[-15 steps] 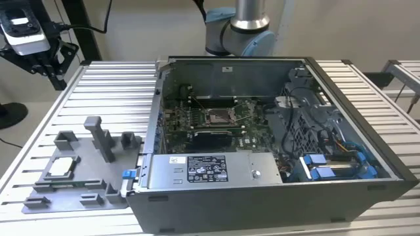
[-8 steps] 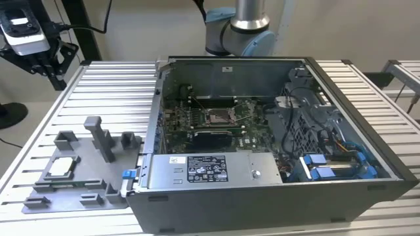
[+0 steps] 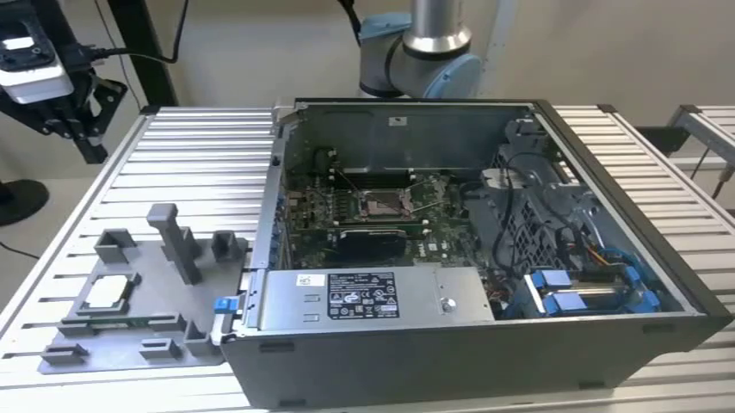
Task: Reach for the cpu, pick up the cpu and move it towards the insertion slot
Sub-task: 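Reach for the cpu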
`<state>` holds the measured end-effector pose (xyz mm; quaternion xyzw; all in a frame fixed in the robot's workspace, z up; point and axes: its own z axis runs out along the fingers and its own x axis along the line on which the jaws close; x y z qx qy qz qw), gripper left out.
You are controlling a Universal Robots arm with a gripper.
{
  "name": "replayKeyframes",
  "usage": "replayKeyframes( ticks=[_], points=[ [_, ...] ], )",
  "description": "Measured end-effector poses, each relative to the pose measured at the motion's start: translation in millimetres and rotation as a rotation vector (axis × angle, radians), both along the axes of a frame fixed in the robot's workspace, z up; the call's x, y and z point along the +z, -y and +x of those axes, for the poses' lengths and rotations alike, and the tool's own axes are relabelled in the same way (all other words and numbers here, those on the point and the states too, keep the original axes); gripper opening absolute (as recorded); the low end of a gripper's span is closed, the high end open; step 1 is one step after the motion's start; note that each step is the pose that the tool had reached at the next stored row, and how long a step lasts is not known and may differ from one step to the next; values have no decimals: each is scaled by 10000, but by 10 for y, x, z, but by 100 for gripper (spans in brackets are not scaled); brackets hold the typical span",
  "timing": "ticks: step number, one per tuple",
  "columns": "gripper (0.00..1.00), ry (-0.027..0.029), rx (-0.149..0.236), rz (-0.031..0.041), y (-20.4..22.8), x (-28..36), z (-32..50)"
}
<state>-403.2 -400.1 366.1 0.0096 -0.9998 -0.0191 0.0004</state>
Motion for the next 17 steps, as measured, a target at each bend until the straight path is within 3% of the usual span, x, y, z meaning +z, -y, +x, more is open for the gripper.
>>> replayKeyframes(
  ticks=[9, 17],
  points=[
    [0, 0, 0, 0, 81, -28, -148],
    [0, 1, -1, 1, 262, -75, -210]
  ],
)
